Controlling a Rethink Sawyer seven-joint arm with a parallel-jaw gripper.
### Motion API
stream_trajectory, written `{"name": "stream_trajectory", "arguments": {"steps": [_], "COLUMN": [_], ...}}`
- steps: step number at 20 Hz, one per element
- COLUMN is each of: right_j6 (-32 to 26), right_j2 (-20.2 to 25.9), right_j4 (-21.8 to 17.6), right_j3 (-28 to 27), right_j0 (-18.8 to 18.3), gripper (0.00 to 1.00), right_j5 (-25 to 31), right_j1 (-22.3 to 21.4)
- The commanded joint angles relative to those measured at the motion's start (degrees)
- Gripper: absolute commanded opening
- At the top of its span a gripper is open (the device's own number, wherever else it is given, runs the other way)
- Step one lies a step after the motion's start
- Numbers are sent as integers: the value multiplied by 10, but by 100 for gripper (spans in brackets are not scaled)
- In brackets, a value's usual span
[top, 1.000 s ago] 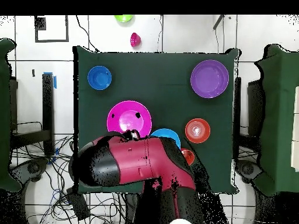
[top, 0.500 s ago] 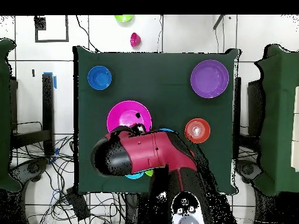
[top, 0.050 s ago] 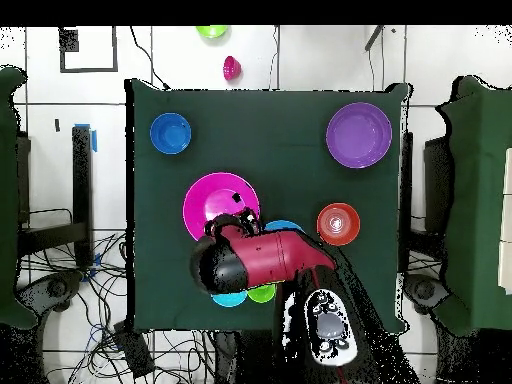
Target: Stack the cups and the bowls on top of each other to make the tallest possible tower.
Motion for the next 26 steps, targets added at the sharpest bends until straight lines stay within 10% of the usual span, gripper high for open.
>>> {"name": "stream_trajectory", "arguments": {"steps": [1, 13, 26], "right_j6": [98, 41, 21], "right_j2": [-42, 48, 18], "right_j4": [-19, -15, -56], "right_j3": [-23, -25, -45], "right_j0": [15, -65, -26], "gripper": [100, 100, 100], "right_j5": [-69, -40, -61], "right_j1": [103, 129, 94]}}
